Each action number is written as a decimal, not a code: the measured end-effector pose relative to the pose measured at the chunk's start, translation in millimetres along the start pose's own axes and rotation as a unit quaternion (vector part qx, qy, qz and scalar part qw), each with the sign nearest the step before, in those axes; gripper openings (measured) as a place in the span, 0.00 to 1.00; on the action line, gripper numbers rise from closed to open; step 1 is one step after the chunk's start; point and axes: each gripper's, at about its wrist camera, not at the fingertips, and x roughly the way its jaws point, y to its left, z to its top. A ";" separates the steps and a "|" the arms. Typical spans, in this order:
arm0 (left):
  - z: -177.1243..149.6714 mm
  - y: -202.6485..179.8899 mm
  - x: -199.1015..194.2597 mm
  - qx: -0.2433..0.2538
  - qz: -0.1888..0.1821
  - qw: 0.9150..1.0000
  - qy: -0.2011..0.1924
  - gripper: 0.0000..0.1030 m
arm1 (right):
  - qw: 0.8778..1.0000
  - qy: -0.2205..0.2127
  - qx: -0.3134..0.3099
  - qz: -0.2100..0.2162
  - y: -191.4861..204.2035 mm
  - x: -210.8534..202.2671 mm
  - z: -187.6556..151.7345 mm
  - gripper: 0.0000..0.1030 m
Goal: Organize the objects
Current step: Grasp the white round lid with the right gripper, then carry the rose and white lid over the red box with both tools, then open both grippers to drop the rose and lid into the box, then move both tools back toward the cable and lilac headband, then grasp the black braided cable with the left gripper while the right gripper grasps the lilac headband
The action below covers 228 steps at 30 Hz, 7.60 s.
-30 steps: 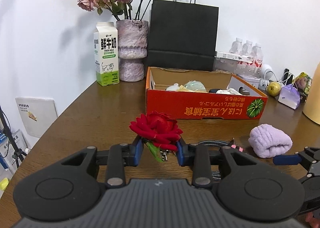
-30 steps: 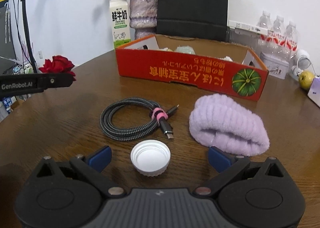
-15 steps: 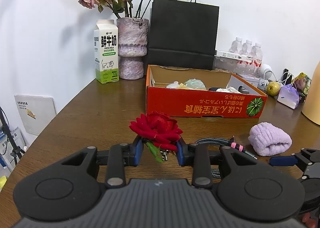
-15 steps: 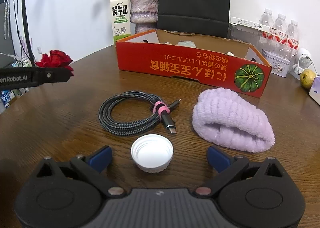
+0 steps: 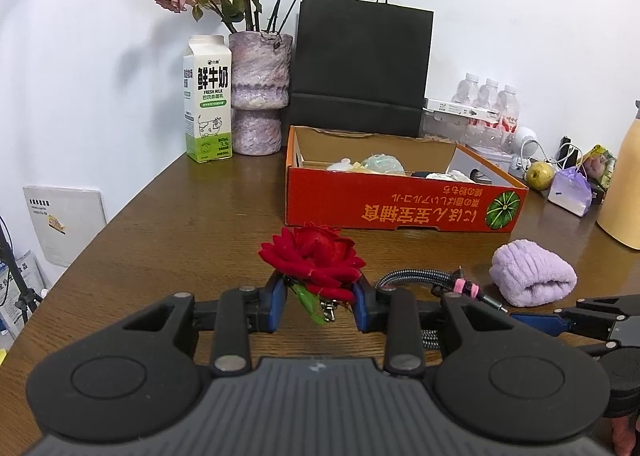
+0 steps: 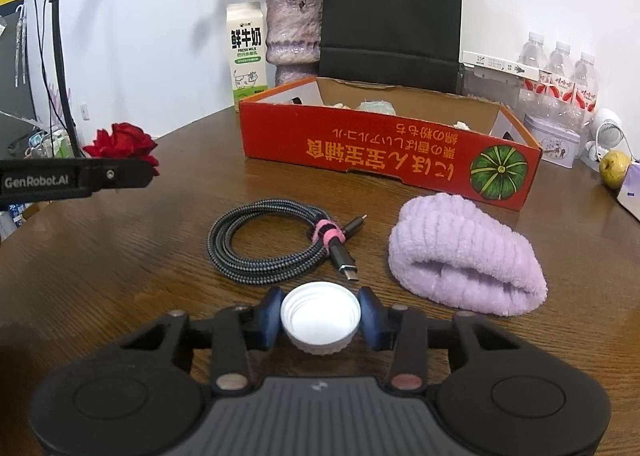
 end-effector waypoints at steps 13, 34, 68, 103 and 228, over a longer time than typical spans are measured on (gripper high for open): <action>-5.0 -4.3 -3.0 -0.005 0.016 1.000 -0.010 0.32 | 0.999 -0.043 -0.008 -0.024 2.7 -18.4 -3.9 0.38; 28.9 -38.6 -11.6 0.009 0.011 1.000 -0.028 0.32 | 0.993 -0.116 -0.006 -0.020 -23.3 -57.3 33.5 0.38; 98.2 -64.0 36.8 0.006 0.012 0.997 -0.071 0.32 | 0.987 -0.161 -0.008 -0.012 -45.4 -22.1 113.8 0.38; 144.3 -65.3 120.7 -0.003 0.001 0.997 -0.083 0.32 | 0.987 -0.159 -0.021 -0.018 -79.7 53.6 167.3 0.38; 20.3 -50.2 81.8 -0.003 0.020 0.996 0.088 0.91 | 0.996 -0.059 0.060 -0.042 -79.5 3.7 36.9 1.00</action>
